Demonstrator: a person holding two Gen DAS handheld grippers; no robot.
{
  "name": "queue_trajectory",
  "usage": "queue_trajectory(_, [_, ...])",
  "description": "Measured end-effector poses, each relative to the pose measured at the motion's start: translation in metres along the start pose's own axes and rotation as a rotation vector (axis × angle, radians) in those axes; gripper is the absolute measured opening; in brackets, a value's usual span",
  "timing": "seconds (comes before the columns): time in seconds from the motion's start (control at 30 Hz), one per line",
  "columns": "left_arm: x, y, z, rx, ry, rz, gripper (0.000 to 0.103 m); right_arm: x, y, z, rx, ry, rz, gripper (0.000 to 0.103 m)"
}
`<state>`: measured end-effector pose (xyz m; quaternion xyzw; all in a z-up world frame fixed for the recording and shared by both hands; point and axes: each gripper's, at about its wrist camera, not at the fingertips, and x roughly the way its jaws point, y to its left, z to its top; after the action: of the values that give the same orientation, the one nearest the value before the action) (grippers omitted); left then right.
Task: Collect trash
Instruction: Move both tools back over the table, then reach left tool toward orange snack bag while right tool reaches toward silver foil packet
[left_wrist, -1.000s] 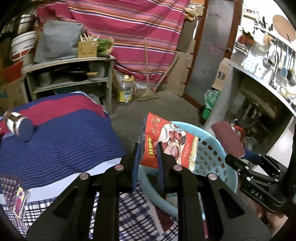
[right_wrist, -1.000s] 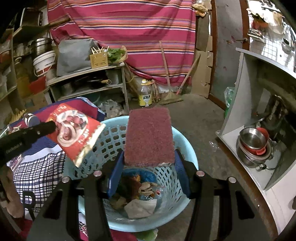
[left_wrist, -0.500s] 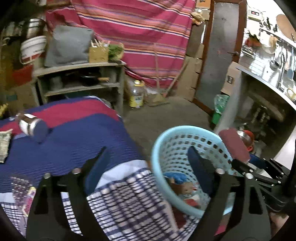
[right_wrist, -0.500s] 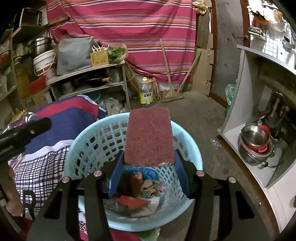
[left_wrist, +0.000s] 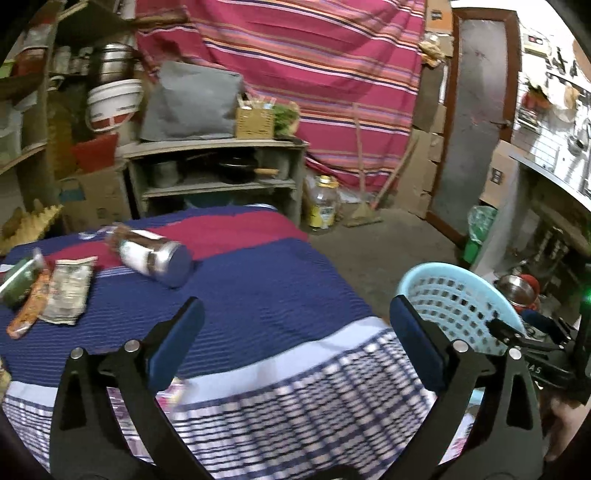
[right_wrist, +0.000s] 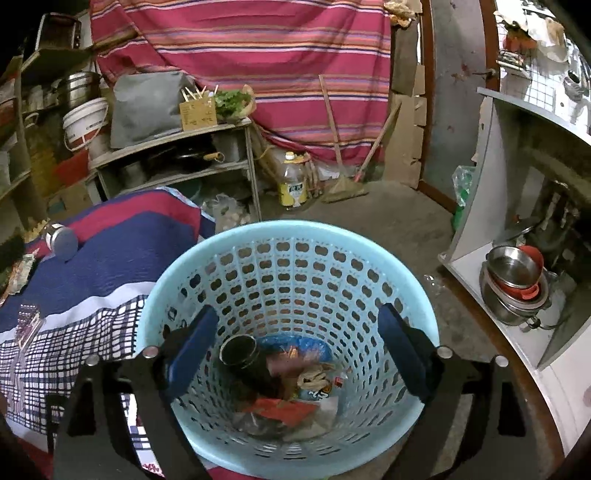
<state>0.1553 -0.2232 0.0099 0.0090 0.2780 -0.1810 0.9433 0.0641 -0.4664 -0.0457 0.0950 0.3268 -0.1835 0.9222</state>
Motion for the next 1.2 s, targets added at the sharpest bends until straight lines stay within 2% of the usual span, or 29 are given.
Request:
queue_trajectory(0.13, [-0.013,0.032,0.001,-0.026,-0.014,0.051,0.097,0.002,0.008,-0.002,0.007,0.016,0.002,0.088])
queue_trajectory(0.27, [-0.027,0.067,0.000,-0.066,-0.030,0.099,0.097,-0.009,0.032,0.007,-0.026,-0.011,0.023,0.088])
queue_trajectory(0.47, [-0.047,0.117,-0.002,-0.108,-0.043,0.168,0.097,-0.030,0.098,0.015,-0.086,-0.066,0.108,0.091])
queue_trajectory(0.7, [-0.074,0.167,-0.009,-0.129,-0.067,0.240,0.097,-0.036,0.174,0.001,-0.169,-0.057,0.211,0.091])
queue_trajectory(0.9, [-0.084,0.209,-0.021,-0.136,-0.087,0.320,0.097,-0.038,0.228,-0.006,-0.226,-0.051,0.261,0.091])
queue_trajectory(1.03, [-0.087,0.236,-0.030,-0.131,-0.082,0.354,0.097,-0.034,0.253,-0.008,-0.229,-0.047,0.267,0.091])
queue_trajectory(1.13, [-0.088,0.255,-0.040,-0.136,-0.080,0.395,0.097,-0.033,0.275,-0.011,-0.261,-0.067,0.229,0.091])
queue_trajectory(1.2, [-0.085,0.271,-0.044,-0.150,-0.045,0.398,0.097,-0.032,0.290,-0.013,-0.296,-0.075,0.210,0.091])
